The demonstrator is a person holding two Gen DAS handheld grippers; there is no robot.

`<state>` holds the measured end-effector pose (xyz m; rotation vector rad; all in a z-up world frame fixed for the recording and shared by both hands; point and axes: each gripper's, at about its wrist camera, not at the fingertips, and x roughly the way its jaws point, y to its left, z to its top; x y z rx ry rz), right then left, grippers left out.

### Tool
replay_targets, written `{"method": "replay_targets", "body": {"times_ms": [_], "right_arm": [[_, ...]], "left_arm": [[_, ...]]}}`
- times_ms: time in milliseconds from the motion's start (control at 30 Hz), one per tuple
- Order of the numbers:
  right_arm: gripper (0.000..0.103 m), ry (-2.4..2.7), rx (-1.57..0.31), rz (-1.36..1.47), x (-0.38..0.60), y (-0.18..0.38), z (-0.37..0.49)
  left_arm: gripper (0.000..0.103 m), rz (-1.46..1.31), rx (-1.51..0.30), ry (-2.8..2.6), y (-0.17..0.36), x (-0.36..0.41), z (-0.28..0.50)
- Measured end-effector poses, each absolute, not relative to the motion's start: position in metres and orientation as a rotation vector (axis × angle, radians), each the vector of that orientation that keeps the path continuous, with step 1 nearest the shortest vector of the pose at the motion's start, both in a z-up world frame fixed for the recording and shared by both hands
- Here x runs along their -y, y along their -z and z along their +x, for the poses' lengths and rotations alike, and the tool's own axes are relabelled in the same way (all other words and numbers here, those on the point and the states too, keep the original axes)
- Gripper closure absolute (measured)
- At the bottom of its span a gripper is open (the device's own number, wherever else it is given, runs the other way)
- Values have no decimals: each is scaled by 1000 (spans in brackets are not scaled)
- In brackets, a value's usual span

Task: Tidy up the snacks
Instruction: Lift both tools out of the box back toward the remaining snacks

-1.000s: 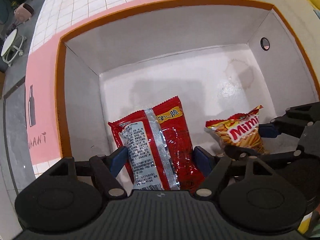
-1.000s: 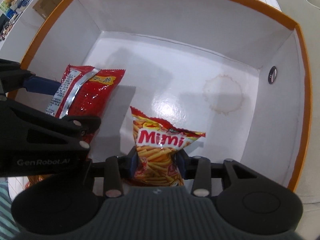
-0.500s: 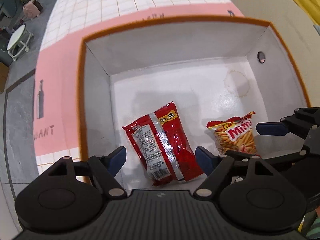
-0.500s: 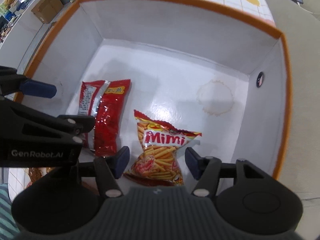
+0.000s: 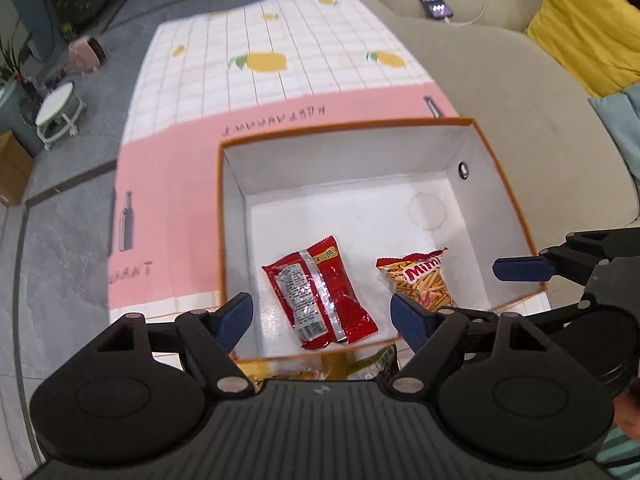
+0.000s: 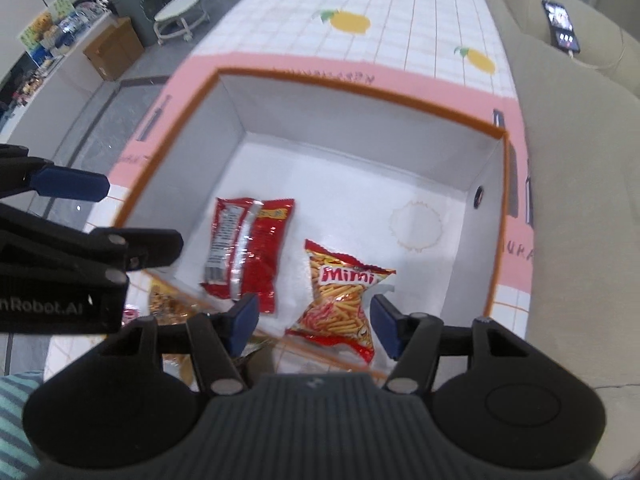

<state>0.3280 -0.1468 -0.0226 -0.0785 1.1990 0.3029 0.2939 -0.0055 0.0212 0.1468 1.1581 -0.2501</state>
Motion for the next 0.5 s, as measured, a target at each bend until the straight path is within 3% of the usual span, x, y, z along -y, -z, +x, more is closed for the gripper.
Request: {"method": "replay_targets", "body": {"times_ms": [500], "right_arm": [[42,-323,-1089,-39,165,12,218]], "left_arm": [[14,143,-1085,302,-22,1,195]]}}
